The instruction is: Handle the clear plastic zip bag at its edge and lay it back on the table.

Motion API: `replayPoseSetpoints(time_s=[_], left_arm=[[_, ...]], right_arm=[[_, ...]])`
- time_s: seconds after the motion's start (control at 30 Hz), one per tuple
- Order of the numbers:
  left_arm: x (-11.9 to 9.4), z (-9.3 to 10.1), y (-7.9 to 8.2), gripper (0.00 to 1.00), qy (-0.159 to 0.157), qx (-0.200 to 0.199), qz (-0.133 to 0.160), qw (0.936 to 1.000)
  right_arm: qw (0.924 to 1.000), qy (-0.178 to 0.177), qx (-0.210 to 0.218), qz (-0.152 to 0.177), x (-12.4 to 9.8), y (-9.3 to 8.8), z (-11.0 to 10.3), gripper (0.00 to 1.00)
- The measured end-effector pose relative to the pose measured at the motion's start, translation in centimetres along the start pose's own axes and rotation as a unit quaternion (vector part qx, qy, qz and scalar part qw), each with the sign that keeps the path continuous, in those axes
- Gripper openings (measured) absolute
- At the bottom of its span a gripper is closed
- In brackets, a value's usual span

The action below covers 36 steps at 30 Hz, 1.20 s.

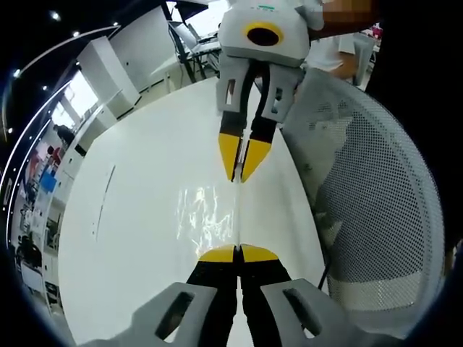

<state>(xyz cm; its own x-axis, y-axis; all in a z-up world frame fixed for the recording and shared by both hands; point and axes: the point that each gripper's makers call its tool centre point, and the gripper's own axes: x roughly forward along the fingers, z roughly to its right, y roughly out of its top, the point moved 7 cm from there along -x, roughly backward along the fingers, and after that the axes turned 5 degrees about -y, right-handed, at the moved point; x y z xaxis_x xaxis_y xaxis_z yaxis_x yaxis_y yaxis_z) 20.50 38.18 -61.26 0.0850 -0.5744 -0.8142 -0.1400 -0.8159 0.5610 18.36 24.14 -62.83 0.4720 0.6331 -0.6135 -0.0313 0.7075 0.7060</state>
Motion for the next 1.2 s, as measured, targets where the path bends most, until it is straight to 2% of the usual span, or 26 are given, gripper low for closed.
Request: replayPoseSetpoints(time_s=[1.2], left_arm=[[0.06, -0.1, 0.21, 0.0, 0.001, 0.001, 0.008, 1.0]], right_arm=[[1.0, -0.007, 0.003, -0.004, -0.51, -0.27, 0.14, 0.0]])
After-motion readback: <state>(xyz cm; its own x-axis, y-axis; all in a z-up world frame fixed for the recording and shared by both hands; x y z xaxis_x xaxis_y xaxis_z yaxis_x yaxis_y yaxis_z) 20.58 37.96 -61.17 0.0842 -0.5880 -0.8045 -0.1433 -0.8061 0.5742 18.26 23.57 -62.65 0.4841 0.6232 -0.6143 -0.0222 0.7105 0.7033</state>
